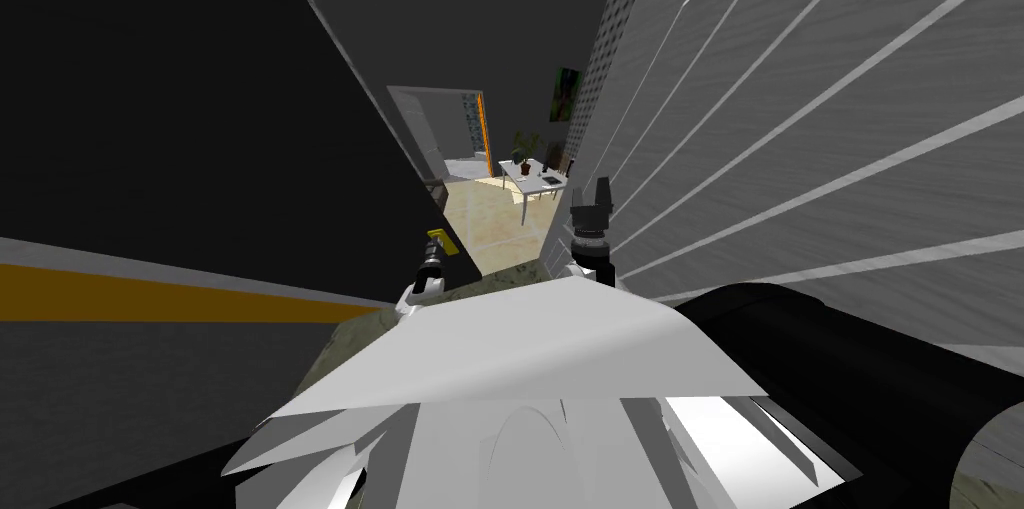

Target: Pull the door open

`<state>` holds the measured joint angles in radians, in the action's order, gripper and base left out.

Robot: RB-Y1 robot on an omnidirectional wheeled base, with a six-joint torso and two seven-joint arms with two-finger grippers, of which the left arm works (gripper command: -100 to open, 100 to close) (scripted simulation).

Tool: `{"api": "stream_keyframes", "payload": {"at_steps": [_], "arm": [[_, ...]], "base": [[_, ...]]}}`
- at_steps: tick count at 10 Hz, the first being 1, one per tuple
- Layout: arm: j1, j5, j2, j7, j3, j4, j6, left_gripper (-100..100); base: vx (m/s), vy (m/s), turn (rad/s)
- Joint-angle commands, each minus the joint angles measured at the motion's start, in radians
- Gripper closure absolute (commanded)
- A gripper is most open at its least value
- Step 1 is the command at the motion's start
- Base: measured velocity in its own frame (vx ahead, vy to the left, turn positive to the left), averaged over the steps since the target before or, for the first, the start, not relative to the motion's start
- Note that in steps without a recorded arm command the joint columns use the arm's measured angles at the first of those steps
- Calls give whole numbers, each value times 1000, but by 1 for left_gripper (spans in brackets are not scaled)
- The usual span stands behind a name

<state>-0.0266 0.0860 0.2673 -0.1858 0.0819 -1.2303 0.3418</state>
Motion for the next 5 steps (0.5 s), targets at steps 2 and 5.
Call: {"api": "stream_keyframes", "payload": {"at_steps": [2,5], "arm": [[-1,1,0,-1,1,-1,1,100],[-15,4,31,-28,-25,-6,11,100]], "base": [[-5,-1,2],[-160,67,-131]]}}
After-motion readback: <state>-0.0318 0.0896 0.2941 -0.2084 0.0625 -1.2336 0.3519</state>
